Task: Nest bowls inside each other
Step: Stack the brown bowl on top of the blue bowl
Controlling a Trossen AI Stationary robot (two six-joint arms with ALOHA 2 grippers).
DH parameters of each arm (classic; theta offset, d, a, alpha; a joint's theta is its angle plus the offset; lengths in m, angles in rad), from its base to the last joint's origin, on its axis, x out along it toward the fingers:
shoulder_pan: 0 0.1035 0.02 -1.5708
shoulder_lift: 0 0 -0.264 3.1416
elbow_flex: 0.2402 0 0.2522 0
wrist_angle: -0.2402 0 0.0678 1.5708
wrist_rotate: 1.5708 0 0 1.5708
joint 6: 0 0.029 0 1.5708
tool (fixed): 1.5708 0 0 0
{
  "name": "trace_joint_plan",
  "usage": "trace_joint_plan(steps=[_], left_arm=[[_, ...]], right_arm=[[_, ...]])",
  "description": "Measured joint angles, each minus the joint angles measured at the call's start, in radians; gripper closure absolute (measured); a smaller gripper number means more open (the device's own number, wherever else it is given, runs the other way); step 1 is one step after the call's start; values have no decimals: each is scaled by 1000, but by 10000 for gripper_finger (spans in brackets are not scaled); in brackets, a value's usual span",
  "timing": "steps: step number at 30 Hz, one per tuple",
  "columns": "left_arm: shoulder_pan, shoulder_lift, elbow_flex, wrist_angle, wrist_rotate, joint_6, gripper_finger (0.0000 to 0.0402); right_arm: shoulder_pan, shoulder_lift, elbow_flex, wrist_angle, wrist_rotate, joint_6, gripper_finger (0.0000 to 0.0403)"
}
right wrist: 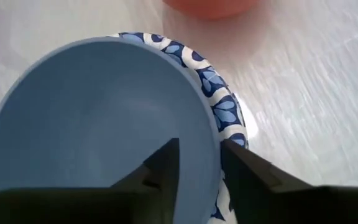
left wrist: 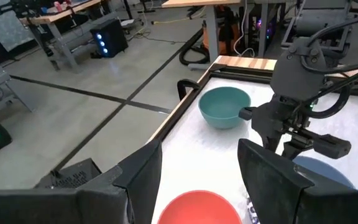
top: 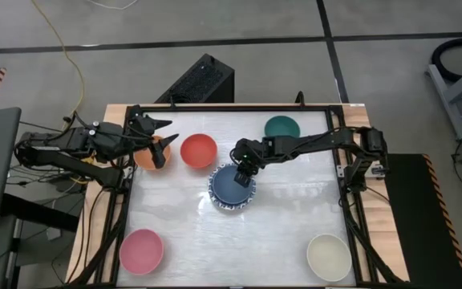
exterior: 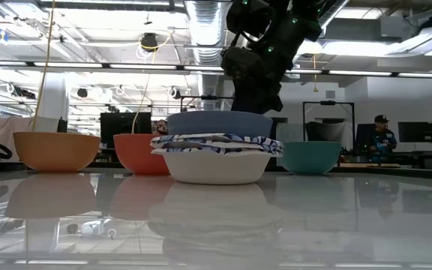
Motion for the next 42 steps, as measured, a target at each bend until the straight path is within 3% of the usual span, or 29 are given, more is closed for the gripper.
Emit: trace_joint_plan(steps=[6,11,16,28,37,42], left_arm=[[6,0,0,-92,1,-106,200],[69,14,0,-287,8,-340,200],[166,49,0,-450,129,-571,200],[175,279,-9,-646,361,-561,201],[95,211,-142,-625,364,-698,201],[88,160,-250,-552,423,-751,200]], right_arm=[[0,-33,0,50,0,-9,214],[-7,-85,0,55,1,-10,208],[-14,-135,0,55,4,-10,214],[-27,-159,0,-4,5,-11,214],[-27,-159,0,-14,6,-27,214],[-28,-159,0,-14,8,-36,214]])
